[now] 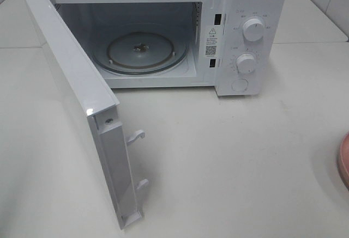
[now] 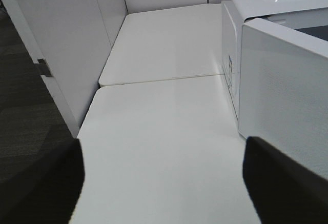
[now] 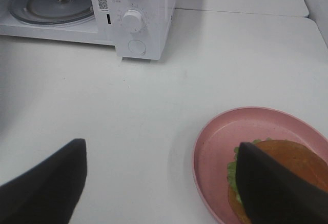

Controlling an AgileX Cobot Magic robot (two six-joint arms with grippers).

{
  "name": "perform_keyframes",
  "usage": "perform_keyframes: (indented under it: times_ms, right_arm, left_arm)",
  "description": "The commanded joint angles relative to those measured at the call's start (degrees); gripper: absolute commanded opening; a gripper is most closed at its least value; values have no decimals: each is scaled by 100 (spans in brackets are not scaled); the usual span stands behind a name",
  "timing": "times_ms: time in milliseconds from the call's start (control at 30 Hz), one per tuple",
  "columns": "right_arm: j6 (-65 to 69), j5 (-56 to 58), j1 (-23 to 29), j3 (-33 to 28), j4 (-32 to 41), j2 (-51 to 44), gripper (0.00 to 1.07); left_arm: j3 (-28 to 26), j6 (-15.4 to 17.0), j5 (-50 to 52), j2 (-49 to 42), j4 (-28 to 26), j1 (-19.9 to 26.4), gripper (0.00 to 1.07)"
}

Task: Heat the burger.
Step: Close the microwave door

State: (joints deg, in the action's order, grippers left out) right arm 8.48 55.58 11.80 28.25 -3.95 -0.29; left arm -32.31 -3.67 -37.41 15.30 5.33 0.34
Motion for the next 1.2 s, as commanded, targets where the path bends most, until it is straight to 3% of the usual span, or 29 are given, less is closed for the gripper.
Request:
perform_keyframes:
  times_ms: [33,67,100,167,200,467,600,867,967,1033,1200]
  right_arm:
    - [29,-52,-40,6,23,-155,76]
    - [29,-52,-40,6,23,-155,76]
    - [29,-52,-40,6,23,-155,76]
    - [29,-52,-40,6,23,-155,76]
    - [29,-52,-40,6,23,-155,76]
    - [29,-52,-40,6,23,-155,76]
    - [29,-52,-40,6,23,-155,76]
    - [29,-52,-40,6,23,-155,76]
    - [29,-52,-40,6,23,-155,76]
    - [29,-52,-40,6,23,-155,76]
    - [29,-52,-40,6,23,-155,76]
  left_arm:
    - [-46,23,378,453,-34,6,51]
    - [-46,23,378,453,-34,6,51]
    - [-46,23,533,722,-69,6,38]
    - [-46,23,619,865,-80,6,34]
    - [-46,23,882,1123,-120,6,23]
    - [-46,23,2200,2057,-395,6,0]
    - [34,23,2716,2435,-418,6,0]
    - [905,23,5374,3415,-413,6,0]
    - [974,29,5649,3524,-395,6,0]
    - [1180,74,6606,4022,-275,6,0]
    - [1243,212,7299,4578,29,6,0]
